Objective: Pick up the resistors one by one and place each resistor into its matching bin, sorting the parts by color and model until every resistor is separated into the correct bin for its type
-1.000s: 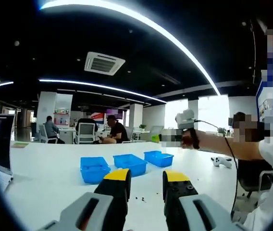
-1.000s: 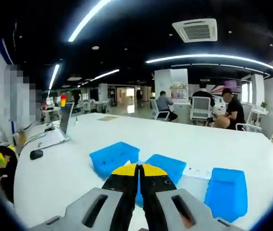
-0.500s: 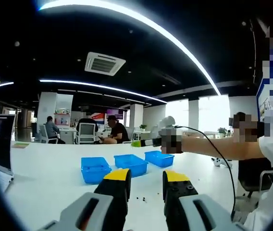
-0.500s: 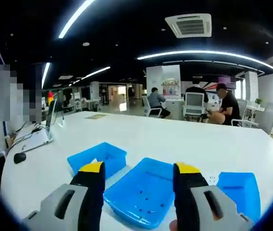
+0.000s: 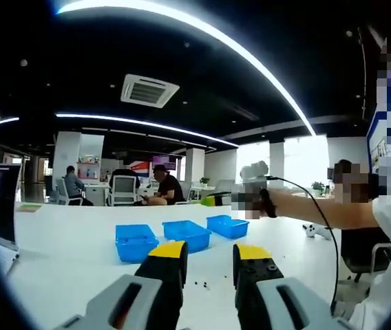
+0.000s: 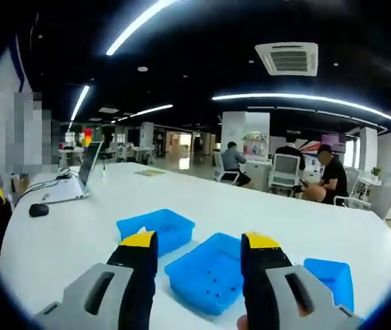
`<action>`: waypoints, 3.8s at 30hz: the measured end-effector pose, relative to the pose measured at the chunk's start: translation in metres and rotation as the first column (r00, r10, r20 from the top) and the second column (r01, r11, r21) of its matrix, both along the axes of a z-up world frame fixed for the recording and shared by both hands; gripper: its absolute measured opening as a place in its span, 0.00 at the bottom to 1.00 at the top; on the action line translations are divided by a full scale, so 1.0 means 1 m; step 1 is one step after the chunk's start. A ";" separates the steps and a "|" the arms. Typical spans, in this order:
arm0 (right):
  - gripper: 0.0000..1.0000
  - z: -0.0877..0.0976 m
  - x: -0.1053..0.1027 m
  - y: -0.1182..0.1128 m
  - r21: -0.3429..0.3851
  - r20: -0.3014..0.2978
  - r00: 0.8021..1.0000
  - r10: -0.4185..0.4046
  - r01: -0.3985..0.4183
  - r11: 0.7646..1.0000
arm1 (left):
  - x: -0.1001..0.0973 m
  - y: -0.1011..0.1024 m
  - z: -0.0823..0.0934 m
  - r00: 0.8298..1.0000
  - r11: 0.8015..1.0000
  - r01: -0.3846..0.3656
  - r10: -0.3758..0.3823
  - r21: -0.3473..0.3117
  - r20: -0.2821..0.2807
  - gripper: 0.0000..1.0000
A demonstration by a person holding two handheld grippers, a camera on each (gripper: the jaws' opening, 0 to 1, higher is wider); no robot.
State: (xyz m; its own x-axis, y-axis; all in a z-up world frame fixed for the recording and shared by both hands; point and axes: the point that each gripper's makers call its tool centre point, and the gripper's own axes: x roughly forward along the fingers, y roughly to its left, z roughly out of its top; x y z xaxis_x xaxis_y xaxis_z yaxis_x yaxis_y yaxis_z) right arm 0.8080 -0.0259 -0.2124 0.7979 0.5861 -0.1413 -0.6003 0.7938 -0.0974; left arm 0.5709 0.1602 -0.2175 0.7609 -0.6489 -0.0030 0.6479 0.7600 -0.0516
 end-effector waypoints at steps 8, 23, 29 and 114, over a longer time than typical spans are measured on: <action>0.48 -0.010 -0.075 -0.035 0.033 0.045 0.998 0.040 -0.041 0.999 | 0.001 0.003 0.003 1.000 1.000 -0.010 0.010 -0.009 0.008 0.28; 0.47 -0.020 -0.191 -0.100 0.145 0.061 0.998 -0.019 0.010 0.989 | 0.004 0.000 -0.004 1.000 1.000 -0.007 0.007 0.002 -0.008 0.28; 0.47 -0.013 -0.210 -0.109 0.153 0.076 0.996 -0.042 0.030 0.988 | 0.005 -0.001 -0.007 1.000 1.000 -0.006 0.006 0.005 -0.013 0.28; 0.04 -0.176 -0.126 0.123 -0.617 -0.736 0.435 0.518 -0.746 -0.251 | 0.006 0.020 -0.002 0.999 0.999 -0.031 0.031 -0.020 -0.005 0.28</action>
State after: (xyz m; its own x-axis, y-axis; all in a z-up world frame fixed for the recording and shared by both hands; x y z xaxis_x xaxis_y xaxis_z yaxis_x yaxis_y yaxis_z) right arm 0.6822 0.0973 -0.3880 -0.0191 0.1510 -0.9883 -0.8039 -0.5901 -0.0746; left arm 0.5769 0.1800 -0.2195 0.7809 -0.6246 0.0055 0.6234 0.7787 -0.0701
